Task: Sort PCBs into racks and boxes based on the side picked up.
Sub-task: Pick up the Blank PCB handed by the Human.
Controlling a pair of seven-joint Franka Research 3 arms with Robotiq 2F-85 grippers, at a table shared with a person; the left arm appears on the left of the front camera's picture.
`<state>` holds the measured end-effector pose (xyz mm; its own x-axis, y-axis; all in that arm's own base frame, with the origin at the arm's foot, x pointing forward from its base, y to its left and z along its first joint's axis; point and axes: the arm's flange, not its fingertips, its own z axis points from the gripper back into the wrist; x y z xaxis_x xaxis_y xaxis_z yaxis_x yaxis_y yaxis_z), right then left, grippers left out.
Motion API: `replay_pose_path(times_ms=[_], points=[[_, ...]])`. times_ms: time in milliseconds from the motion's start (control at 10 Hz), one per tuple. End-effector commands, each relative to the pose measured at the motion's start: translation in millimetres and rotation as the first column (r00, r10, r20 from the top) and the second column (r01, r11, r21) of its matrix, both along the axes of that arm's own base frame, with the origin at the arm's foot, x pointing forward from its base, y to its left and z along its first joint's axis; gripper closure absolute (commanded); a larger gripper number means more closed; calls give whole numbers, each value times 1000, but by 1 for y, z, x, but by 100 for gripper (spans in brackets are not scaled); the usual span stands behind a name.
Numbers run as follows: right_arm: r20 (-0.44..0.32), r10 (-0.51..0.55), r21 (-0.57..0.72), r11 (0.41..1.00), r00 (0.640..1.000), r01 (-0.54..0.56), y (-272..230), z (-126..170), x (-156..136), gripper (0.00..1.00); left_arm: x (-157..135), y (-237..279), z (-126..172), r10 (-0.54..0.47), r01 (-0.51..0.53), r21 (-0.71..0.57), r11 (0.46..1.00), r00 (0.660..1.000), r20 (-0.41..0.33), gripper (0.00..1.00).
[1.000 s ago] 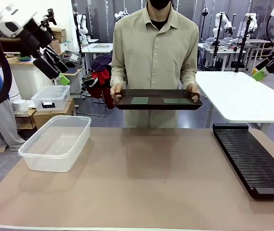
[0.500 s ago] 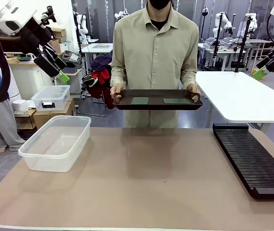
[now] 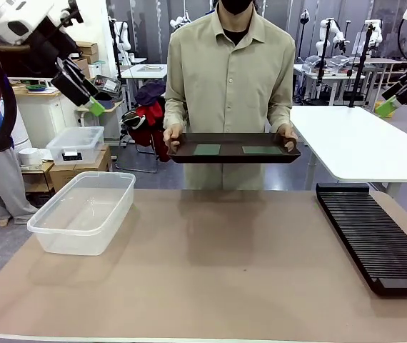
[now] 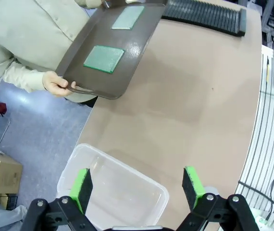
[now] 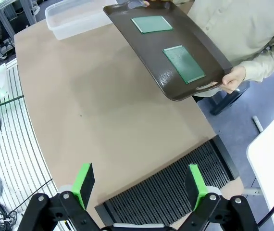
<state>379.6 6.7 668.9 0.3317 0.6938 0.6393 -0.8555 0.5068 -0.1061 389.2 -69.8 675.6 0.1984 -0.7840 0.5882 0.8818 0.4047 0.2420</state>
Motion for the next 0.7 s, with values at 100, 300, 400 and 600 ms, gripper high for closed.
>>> replay_pose_path(times_ms=[100,300,400,600], points=[[25,1,48,999,1000,-2,-1,12,-4,0,-8,-4,8,58,-55,-73,996,998,35,0],[58,-7,99,995,998,2,-3,19,-2,0,-9,-6,8,51,-48,-71,996,998,36,0],[79,-11,118,993,997,2,-4,22,-1,0,-8,-6,6,61,-58,-74,996,997,42,0],[95,-36,140,990,995,22,-8,21,3,0,-9,-6,1,50,-46,-99,994,998,29,0]])
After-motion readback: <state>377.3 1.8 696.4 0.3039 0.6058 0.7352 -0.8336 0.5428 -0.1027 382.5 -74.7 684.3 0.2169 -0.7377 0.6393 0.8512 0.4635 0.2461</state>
